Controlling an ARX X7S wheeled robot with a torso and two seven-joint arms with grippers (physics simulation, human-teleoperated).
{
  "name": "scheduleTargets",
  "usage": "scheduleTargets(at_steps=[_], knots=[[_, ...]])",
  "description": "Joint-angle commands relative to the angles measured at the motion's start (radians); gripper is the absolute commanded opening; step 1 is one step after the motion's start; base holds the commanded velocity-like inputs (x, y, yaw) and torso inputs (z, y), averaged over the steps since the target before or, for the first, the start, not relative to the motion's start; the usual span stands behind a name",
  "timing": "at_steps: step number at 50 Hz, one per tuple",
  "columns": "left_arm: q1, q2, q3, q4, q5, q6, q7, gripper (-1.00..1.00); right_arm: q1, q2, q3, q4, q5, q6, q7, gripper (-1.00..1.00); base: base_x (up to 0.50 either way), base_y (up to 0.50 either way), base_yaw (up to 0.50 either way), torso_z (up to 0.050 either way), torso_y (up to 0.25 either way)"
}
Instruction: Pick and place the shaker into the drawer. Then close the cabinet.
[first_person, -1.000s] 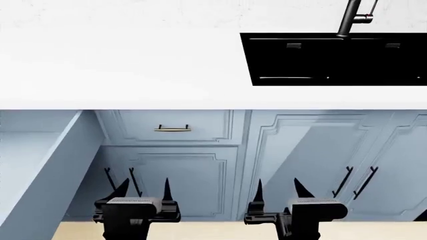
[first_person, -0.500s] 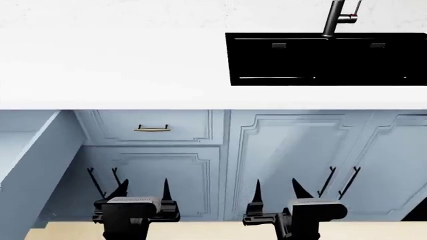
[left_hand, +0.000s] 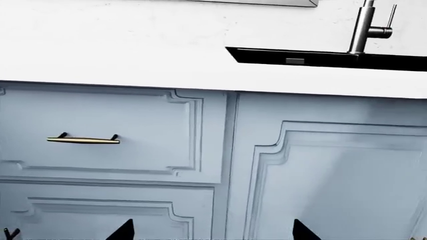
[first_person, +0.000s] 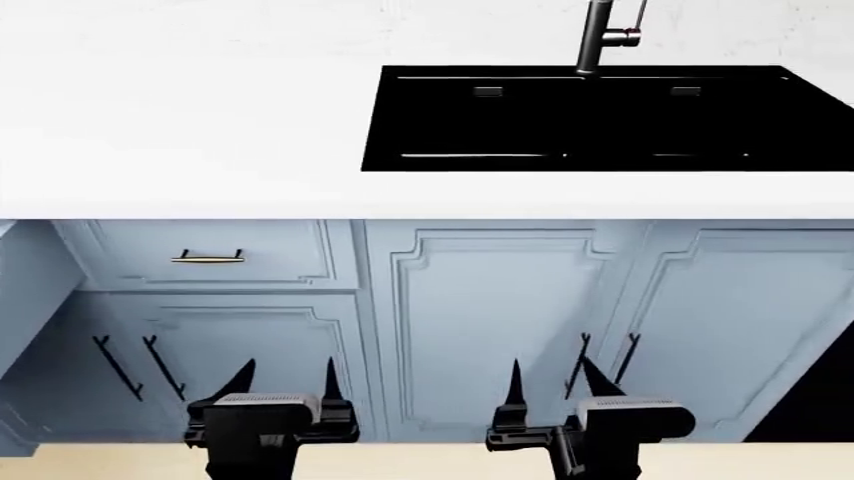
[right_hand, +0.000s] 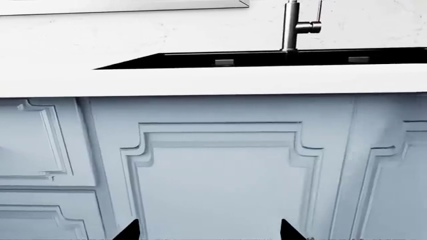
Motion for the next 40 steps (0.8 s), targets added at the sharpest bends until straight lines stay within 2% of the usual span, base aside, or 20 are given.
scheduleTargets(at_steps=[1,40], knots=[[-0.001,-0.008,0.009,-0.002,-0.012,0.001,-0.013,1.00,0.003,0.008,-0.009,0.002,0.012,0.001,0.009,1.00,0.00,-0.50,0.00,0.000,0.000],[-0.010,-0.032,0.035,-0.009,-0.041,0.001,-0.044,1.00,0.011,0.031,-0.039,0.008,0.039,0.000,0.034,1.00,0.00,-0.50,0.00,0.000,0.000]])
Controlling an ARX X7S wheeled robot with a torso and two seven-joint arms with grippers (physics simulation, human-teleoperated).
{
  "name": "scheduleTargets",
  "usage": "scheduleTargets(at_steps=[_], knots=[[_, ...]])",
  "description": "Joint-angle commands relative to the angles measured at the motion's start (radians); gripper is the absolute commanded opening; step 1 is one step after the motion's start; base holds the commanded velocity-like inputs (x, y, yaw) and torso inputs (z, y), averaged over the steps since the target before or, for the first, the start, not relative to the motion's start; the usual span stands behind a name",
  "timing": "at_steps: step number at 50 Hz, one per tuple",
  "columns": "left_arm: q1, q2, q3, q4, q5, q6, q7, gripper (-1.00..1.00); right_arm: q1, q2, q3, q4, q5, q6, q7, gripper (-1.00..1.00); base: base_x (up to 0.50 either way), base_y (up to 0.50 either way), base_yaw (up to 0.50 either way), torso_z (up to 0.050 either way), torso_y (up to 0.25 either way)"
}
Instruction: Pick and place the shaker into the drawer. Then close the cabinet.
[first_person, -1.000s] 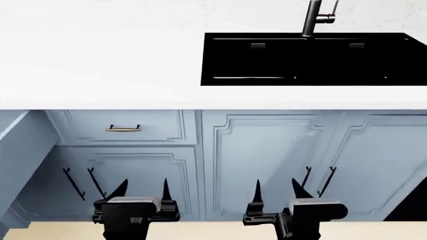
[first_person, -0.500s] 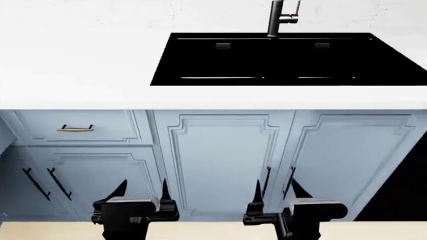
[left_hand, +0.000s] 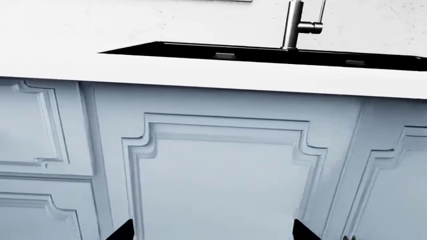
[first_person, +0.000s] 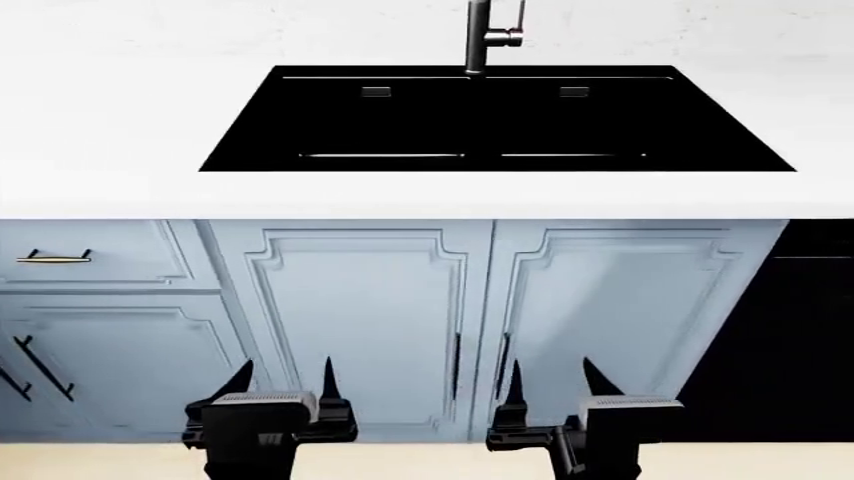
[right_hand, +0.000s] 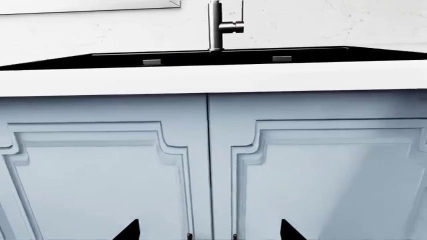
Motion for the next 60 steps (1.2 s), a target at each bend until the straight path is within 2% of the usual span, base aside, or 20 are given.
scheduleTargets(at_steps=[1,60], knots=[[-0.005,-0.006,0.008,-0.005,-0.007,-0.002,-0.009,1.00,0.004,0.006,-0.010,0.004,0.007,0.000,0.006,1.00,0.00,-0.50,0.00,0.000,0.000],[-0.007,-0.034,0.042,-0.007,-0.039,0.015,-0.041,1.00,0.007,0.034,-0.043,0.005,0.039,-0.015,0.036,1.00,0.00,-0.50,0.00,0.000,0.000]])
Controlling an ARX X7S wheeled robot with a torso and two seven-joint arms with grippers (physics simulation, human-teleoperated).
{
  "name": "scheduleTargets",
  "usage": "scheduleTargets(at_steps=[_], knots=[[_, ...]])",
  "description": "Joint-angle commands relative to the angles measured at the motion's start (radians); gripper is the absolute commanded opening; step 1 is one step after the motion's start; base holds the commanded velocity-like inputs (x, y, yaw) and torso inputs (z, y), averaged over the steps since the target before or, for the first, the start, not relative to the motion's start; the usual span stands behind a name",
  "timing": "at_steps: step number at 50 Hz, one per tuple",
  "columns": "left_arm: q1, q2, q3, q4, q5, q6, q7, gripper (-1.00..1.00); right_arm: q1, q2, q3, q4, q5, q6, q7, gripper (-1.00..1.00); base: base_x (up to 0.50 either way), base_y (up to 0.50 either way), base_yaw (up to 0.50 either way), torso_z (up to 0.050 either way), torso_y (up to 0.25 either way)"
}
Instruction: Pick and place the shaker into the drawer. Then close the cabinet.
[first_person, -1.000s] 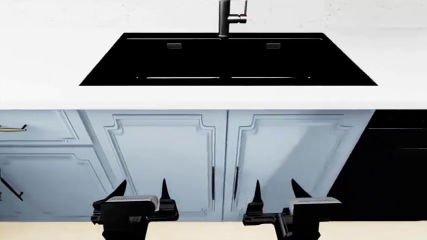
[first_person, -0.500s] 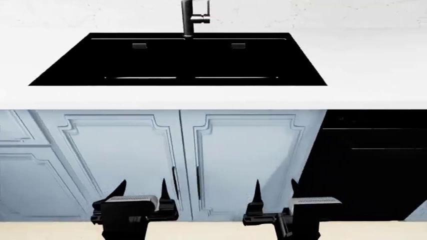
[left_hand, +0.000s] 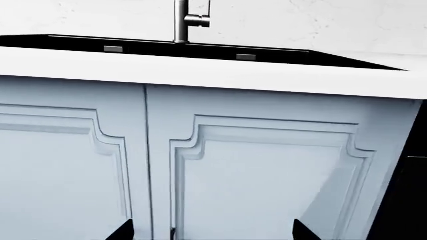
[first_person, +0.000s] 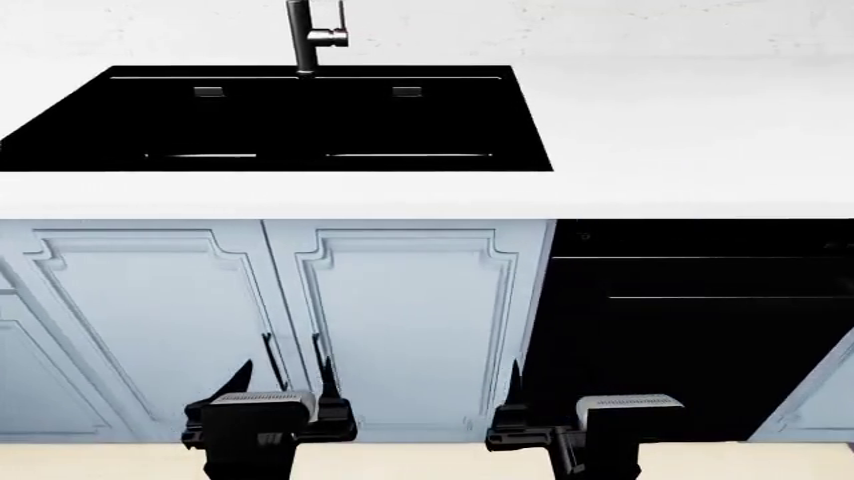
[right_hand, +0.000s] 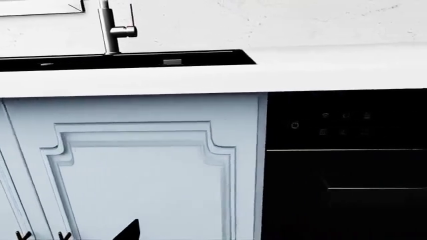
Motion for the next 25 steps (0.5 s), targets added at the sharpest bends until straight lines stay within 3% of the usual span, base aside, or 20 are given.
scheduleTargets(at_steps=[1,25], knots=[[-0.001,-0.005,0.006,-0.002,-0.005,0.004,-0.005,1.00,0.001,0.005,-0.006,0.000,0.005,-0.002,0.006,1.00,0.00,-0.50,0.00,0.000,0.000],[-0.003,-0.015,0.018,-0.001,-0.016,0.006,-0.018,1.00,0.004,0.014,-0.019,0.004,0.009,-0.009,0.020,1.00,0.00,-0.49,0.00,0.000,0.000]])
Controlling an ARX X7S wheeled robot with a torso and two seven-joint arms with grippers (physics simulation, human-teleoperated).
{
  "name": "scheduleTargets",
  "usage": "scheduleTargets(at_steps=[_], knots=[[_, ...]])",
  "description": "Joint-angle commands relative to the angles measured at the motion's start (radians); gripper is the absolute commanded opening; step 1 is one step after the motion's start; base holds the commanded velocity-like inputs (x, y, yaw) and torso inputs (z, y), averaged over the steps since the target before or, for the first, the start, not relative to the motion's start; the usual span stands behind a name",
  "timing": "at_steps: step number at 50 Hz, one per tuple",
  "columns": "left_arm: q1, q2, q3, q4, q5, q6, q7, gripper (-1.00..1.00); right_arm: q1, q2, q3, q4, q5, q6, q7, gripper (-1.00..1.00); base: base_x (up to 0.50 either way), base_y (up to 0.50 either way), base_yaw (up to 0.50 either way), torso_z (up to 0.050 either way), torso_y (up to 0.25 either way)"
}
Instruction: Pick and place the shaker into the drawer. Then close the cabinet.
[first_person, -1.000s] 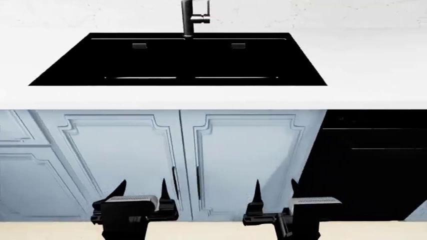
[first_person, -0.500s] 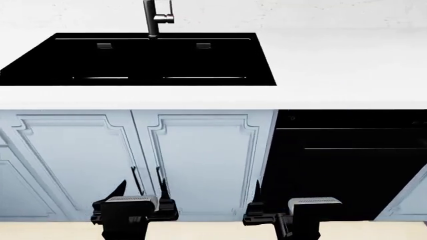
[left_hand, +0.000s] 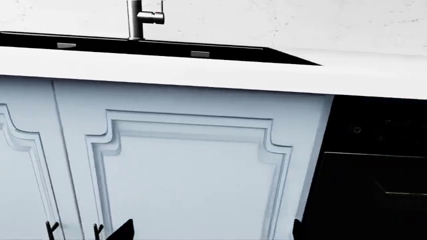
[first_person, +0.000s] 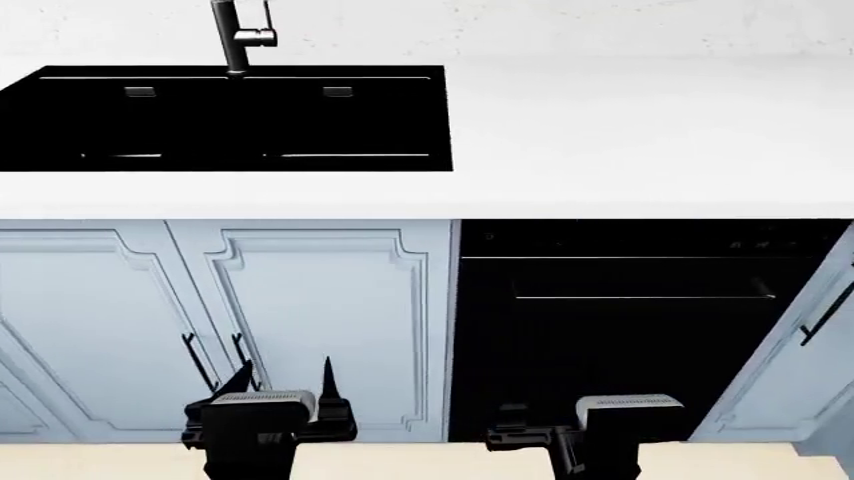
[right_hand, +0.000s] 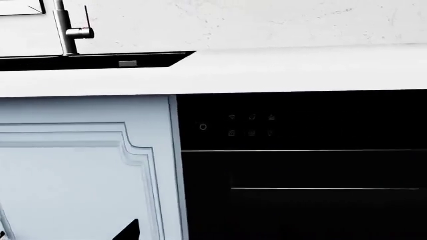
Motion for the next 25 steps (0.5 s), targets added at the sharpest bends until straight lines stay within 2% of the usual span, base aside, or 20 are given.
scheduleTargets(at_steps=[1,7,22,25], knots=[[-0.001,-0.005,0.005,0.001,-0.005,0.002,-0.006,1.00,0.002,0.004,-0.006,0.002,0.003,-0.004,0.006,1.00,0.00,-0.48,0.00,0.000,0.000],[-0.001,-0.007,0.008,0.000,-0.008,0.005,-0.008,1.00,0.002,0.006,-0.008,0.003,0.007,-0.006,0.009,1.00,0.00,-0.50,0.00,0.000,0.000],[-0.002,-0.012,0.014,-0.003,-0.014,0.008,-0.015,1.00,0.004,0.014,-0.022,-0.004,-0.011,0.012,0.031,1.00,0.00,0.00,0.00,0.000,0.000],[-0.003,-0.013,0.016,-0.003,-0.015,0.009,-0.016,1.00,0.005,0.018,-0.024,-0.007,0.001,0.018,0.022,1.00,0.47,0.00,0.00,0.000,0.000]])
